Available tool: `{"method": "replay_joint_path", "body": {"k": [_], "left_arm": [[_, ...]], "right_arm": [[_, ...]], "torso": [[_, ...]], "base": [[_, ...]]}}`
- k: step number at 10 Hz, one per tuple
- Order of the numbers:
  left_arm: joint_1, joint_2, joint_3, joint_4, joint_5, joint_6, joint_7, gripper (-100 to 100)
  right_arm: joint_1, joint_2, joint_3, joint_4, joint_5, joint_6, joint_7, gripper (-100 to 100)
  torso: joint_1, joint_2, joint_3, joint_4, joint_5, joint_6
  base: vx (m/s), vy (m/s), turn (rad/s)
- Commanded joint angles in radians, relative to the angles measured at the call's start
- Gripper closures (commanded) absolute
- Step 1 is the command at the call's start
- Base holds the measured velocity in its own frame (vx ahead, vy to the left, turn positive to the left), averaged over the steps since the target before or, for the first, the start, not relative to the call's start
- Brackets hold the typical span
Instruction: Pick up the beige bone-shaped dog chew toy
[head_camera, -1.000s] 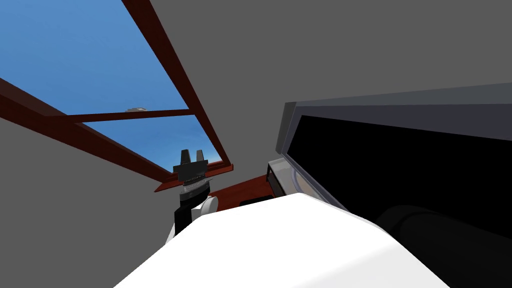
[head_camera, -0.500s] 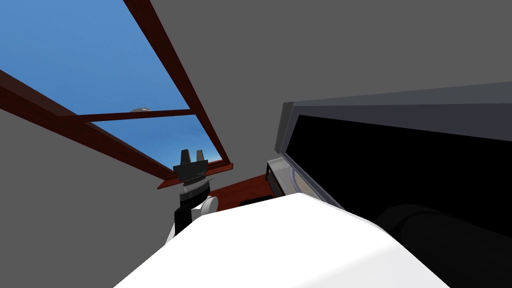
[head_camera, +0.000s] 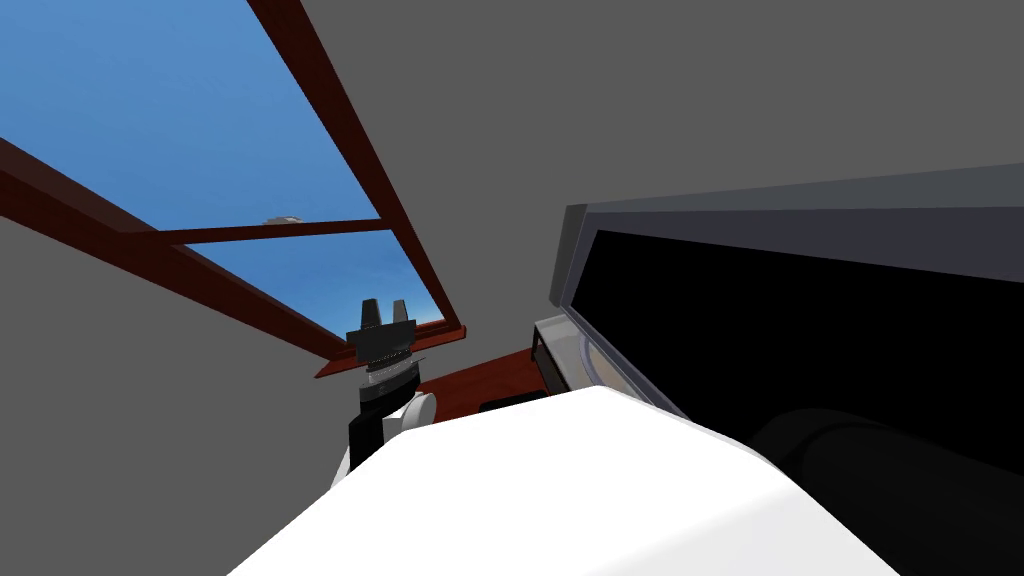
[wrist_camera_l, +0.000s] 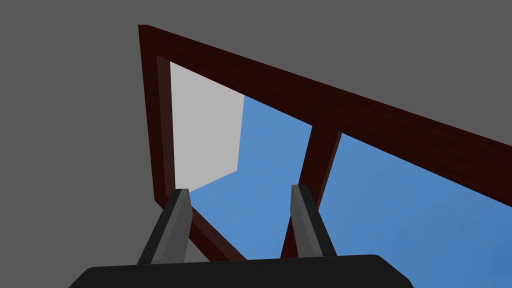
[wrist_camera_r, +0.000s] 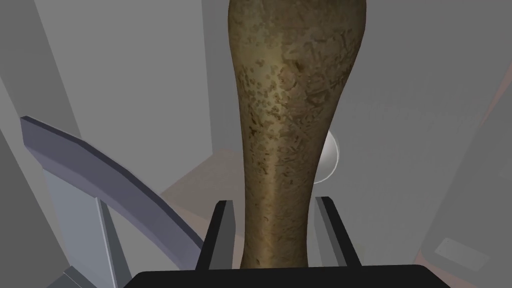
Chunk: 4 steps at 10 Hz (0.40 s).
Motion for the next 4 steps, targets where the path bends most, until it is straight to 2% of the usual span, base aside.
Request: {"method": "replay_joint_path", "body": {"k": [1,2,3,4], "left_arm": [[0.000,0.000,0.000,0.000,0.000,0.000,0.000,0],[0.000,0.000,0.000,0.000,0.000,0.000,0.000,0],[0.000,0.000,0.000,0.000,0.000,0.000,0.000,0],[0.000,0.000,0.000,0.000,0.000,0.000,0.000,0]], "right_arm": [[0.035,-0.008,-0.009,-0.017,-0.005,-0.023,0.001,100],[0.060,-0.013,-0.014,-0.030,-0.008,-0.039,0.001,100],[0.051,-0.011,-0.002,-0.034,-0.007,-0.019,-0.005,100],[0.054,-0.011,-0.003,-0.035,-0.008,-0.022,-0.004,0]], "torso": [[0.000,0.000,0.000,0.000,0.000,0.000],[0.003,-0.002,-0.001,-0.001,0.001,0.001],[0.005,-0.005,-0.003,-0.001,0.001,0.001],[0.003,-0.004,-0.002,-0.001,0.001,0.000]], "base": [[0.045,0.043,-0.042],[0.102,0.057,-0.060],[0.048,0.024,-0.020],[0.007,0.006,0.002]]}}
